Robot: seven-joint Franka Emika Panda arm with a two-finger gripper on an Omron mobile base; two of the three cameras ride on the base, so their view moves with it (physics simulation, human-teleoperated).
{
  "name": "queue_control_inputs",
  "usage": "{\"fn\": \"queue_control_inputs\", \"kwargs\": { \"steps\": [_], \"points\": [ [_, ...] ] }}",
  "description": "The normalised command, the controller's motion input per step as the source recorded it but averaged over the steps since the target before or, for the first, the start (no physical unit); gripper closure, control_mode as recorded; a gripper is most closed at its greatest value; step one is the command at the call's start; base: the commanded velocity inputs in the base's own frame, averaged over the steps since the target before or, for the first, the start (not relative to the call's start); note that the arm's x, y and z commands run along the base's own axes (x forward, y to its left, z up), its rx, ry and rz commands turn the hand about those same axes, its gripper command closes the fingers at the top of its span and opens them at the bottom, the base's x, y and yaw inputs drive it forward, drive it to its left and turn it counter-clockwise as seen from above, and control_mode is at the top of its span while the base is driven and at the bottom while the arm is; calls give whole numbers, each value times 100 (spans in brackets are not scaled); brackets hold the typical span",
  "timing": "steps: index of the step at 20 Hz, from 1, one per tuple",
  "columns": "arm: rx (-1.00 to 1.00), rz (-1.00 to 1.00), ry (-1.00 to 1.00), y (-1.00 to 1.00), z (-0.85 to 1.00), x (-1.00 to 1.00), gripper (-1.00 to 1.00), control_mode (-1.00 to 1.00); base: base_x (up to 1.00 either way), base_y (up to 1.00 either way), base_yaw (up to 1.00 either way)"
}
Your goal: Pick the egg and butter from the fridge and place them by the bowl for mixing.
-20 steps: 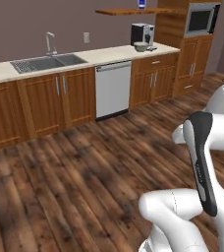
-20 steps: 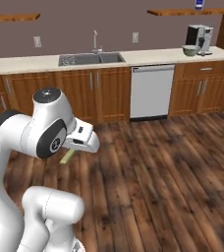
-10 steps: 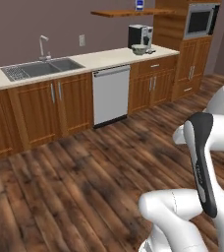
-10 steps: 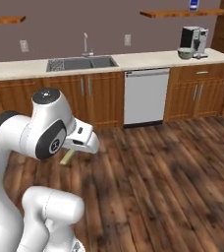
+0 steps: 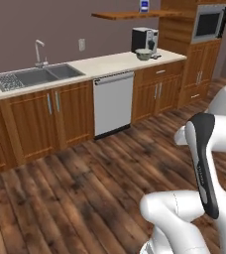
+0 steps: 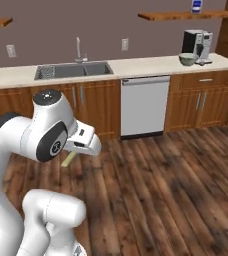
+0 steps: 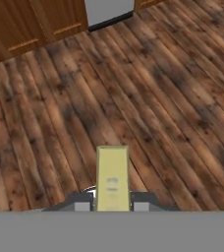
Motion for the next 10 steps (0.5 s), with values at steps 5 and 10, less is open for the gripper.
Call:
{"fn": "queue_control_inputs", "kwargs": {
  "steps": [5, 10],
  "points": [
    [0, 0, 0, 0, 0, 0, 100, 100, 79, -33, 1],
    [0, 0, 0, 0, 0, 0, 100, 100, 77, -35, 1]
  ]
}}
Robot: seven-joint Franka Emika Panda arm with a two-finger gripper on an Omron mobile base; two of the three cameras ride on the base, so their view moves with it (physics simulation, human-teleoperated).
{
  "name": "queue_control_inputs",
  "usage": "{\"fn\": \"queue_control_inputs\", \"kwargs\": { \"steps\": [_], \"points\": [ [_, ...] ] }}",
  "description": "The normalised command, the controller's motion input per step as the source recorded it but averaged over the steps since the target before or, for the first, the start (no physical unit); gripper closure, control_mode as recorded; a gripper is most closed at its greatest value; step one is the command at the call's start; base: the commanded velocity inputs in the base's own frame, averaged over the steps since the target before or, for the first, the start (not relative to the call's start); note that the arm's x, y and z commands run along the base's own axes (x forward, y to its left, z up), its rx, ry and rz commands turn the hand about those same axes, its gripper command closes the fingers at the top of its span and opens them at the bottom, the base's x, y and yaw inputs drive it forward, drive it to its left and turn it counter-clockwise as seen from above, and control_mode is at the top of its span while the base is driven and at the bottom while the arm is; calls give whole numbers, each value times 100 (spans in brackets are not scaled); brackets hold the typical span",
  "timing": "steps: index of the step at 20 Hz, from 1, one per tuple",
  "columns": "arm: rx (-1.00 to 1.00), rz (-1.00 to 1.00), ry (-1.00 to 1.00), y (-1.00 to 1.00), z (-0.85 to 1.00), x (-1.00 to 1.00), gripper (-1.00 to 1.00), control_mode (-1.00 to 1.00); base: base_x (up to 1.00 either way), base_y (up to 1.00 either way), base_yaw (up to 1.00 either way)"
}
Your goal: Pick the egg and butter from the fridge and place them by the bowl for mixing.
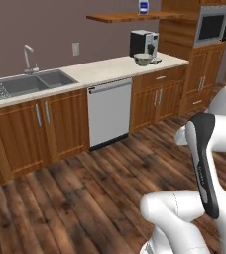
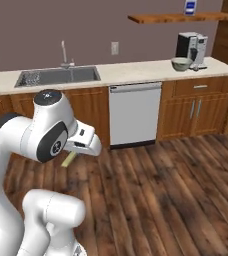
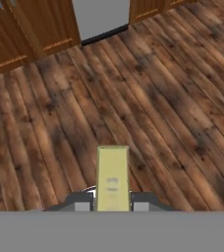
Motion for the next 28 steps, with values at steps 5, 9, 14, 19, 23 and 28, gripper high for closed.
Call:
{"fn": "queue_control_inputs", "kwargs": {
  "steps": [5, 9, 14, 19, 23, 28],
  "points": [
    [0, 0, 0, 0, 0, 0, 100, 100, 74, -36, 1],
    [0, 0, 0, 0, 0, 0, 100, 100, 69, -39, 0],
    [0, 0, 0, 0, 0, 0, 100, 100, 69, -39, 0],
    [0, 0, 0, 0, 0, 0, 100, 100, 69, -39, 0],
    [0, 0, 0, 0, 0, 0, 100, 100, 69, -39, 0],
    [0, 0, 0, 0, 0, 0, 100, 100, 69, -39, 0]
  ]
}}
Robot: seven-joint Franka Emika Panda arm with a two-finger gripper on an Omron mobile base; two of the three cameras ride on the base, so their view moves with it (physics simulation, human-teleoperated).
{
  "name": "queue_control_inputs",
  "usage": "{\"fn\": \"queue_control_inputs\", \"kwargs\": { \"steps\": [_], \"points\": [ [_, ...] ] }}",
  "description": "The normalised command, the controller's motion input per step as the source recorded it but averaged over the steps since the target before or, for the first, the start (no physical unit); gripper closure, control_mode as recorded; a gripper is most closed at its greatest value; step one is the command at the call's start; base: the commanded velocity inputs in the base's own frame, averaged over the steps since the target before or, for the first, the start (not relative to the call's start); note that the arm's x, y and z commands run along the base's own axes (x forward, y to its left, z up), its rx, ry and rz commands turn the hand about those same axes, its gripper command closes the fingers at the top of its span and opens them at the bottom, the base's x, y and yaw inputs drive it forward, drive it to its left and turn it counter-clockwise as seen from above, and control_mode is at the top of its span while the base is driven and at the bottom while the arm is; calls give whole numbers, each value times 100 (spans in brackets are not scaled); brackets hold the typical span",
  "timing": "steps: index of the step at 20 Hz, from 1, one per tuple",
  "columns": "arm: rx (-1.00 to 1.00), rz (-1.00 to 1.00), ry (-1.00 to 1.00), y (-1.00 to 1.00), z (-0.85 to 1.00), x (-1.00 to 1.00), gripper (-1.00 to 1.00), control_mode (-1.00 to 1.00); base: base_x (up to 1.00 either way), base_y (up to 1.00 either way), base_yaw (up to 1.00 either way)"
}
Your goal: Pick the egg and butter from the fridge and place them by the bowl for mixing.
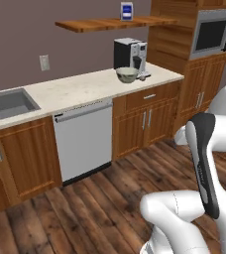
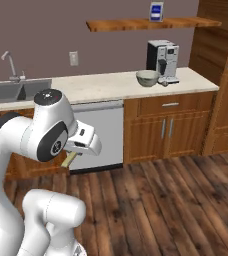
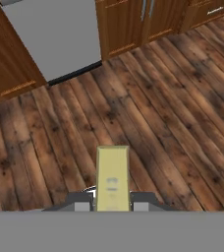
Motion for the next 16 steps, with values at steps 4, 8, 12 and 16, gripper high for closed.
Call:
{"fn": "queue_control_inputs", "kwargs": {
  "steps": [4, 8, 12, 16],
  "points": [
    [0, 0, 0, 0, 0, 0, 100, 100, 69, -39, 0],
    [0, 0, 0, 0, 0, 0, 100, 100, 68, -40, 0],
    [0, 0, 0, 0, 0, 0, 100, 100, 69, -40, 0],
    [0, 0, 0, 0, 0, 0, 100, 100, 70, -39, 1]
  ]
}}
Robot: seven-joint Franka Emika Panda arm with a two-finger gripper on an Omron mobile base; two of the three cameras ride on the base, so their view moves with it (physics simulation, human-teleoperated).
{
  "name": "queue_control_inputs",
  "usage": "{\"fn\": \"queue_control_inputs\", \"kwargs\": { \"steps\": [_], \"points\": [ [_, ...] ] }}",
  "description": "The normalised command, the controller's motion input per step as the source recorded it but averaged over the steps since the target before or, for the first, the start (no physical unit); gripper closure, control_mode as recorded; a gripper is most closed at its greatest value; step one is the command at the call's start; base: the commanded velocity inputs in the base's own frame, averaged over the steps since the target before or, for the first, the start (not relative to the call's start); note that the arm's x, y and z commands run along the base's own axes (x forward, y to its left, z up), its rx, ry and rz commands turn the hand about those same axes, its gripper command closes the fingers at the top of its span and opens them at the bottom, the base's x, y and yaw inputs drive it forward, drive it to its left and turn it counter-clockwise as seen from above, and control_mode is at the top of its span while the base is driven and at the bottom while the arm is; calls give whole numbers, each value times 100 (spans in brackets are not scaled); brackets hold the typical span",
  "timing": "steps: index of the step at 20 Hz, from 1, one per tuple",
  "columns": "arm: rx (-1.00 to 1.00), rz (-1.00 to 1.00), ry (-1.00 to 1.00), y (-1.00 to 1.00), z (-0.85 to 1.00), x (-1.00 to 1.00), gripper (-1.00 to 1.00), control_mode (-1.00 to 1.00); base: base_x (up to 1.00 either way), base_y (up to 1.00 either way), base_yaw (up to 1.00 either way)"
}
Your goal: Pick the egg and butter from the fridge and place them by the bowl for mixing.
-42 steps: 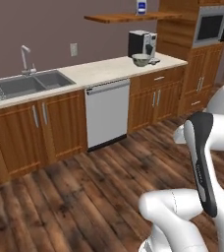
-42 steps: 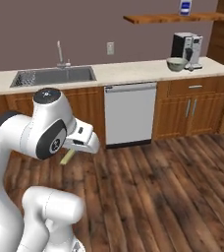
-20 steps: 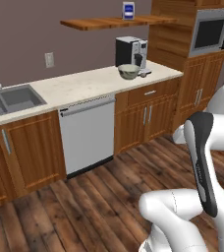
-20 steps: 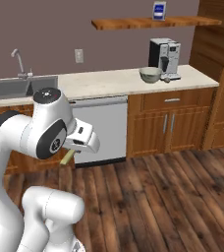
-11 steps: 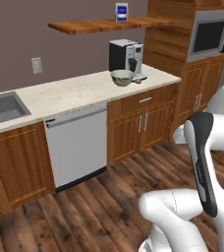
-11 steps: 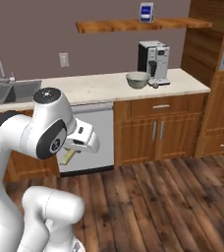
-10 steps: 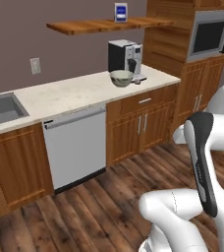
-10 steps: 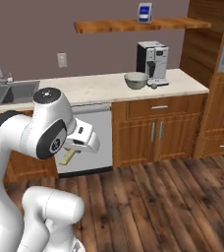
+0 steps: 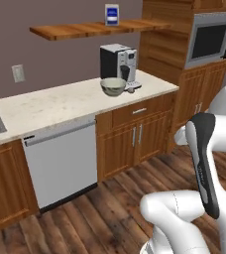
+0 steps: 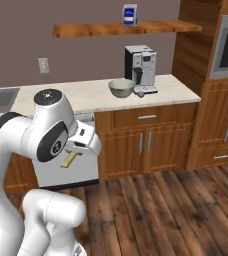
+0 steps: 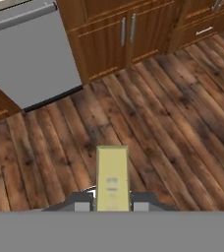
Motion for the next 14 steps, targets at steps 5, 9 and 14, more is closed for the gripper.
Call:
{"fn": "queue_control_inputs", "kwargs": {
  "steps": [5, 9, 14],
  "points": [
    [0, 0, 0, 0, 0, 0, 100, 100, 72, -38, 1],
    [0, 0, 0, 0, 0, 0, 100, 100, 74, -35, 2],
    [0, 0, 0, 0, 0, 0, 100, 100, 77, -28, 7]
  ]
}}
